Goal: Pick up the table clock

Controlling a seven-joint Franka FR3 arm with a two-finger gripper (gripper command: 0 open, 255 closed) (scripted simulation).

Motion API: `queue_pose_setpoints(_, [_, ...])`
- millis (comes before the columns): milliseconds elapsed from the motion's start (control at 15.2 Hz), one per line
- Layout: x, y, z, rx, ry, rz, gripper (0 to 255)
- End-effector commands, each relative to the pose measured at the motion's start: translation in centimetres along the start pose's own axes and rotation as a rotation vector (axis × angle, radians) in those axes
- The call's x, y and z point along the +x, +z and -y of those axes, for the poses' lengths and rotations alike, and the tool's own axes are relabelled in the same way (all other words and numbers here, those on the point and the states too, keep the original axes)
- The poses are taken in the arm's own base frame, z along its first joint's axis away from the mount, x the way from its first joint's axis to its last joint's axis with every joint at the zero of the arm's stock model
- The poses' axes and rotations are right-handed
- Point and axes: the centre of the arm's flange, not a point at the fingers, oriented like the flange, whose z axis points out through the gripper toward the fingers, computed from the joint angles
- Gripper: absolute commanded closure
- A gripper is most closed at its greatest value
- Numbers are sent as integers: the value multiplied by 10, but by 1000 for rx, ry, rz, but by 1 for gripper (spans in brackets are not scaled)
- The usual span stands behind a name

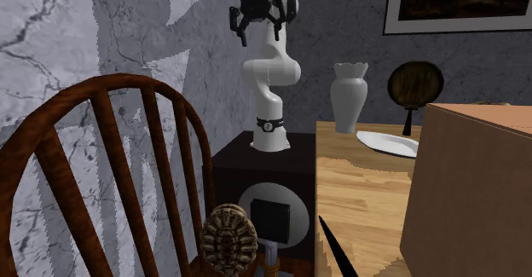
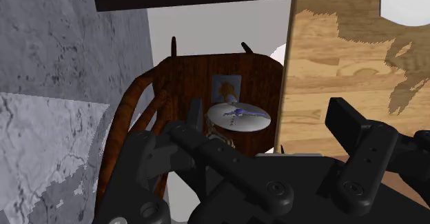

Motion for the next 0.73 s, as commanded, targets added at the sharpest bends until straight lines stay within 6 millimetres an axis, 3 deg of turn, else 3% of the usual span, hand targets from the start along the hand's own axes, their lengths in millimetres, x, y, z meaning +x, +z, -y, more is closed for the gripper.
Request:
queue_pose_setpoints(0, [0, 0, 0, 0, 0, 0, 0])
queue_pose_setpoints(660, [89, 101, -9, -41, -402, 45, 0])
